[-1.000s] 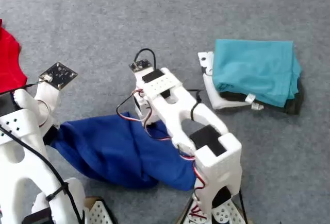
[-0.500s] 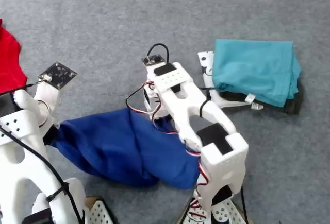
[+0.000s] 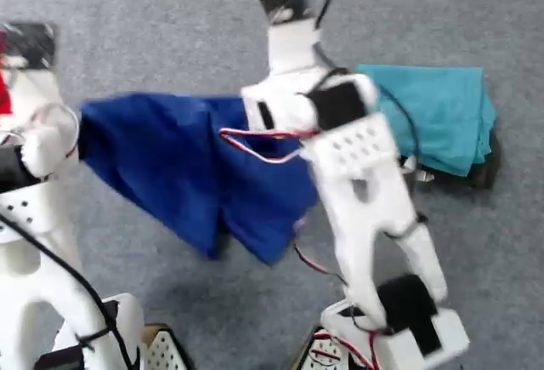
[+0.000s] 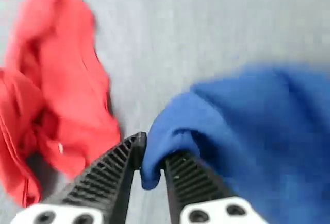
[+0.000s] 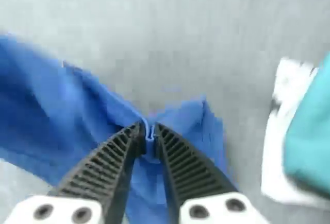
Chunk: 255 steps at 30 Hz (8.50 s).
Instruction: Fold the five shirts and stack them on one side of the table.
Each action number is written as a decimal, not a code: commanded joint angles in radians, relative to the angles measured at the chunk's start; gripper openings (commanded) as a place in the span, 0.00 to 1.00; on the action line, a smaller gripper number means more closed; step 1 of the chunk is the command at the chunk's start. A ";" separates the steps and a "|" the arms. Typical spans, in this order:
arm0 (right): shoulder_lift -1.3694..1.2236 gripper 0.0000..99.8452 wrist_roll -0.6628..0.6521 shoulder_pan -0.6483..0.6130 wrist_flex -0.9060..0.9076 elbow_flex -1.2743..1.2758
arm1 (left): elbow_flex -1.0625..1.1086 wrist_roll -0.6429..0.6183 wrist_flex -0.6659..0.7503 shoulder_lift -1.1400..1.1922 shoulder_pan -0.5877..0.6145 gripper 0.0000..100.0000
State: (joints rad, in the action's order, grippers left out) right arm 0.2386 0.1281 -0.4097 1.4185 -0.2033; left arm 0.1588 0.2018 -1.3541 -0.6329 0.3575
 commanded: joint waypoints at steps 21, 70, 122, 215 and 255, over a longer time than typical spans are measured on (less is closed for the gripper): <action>0.128 0.01 0.000 0.230 -0.284 -0.665 | -0.285 -0.103 0.078 -0.026 0.122 0.03; -0.231 0.21 -0.207 -0.302 -0.572 0.734 | 0.361 0.488 -0.132 -0.018 0.822 0.37; -0.510 0.13 0.110 -0.037 0.325 -0.119 | 0.547 0.315 -0.003 -0.017 0.572 0.06; -1.070 0.05 0.222 -0.028 0.348 -0.536 | 0.593 0.319 -0.006 -0.023 0.573 0.06; 0.185 0.01 -0.055 -0.012 0.112 0.084 | 0.455 0.391 -0.290 -0.025 0.278 0.14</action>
State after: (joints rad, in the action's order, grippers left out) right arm 0.3966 0.1097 -0.4388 1.5551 -0.1864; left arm 0.6559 0.5301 -1.5980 -0.6437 0.7196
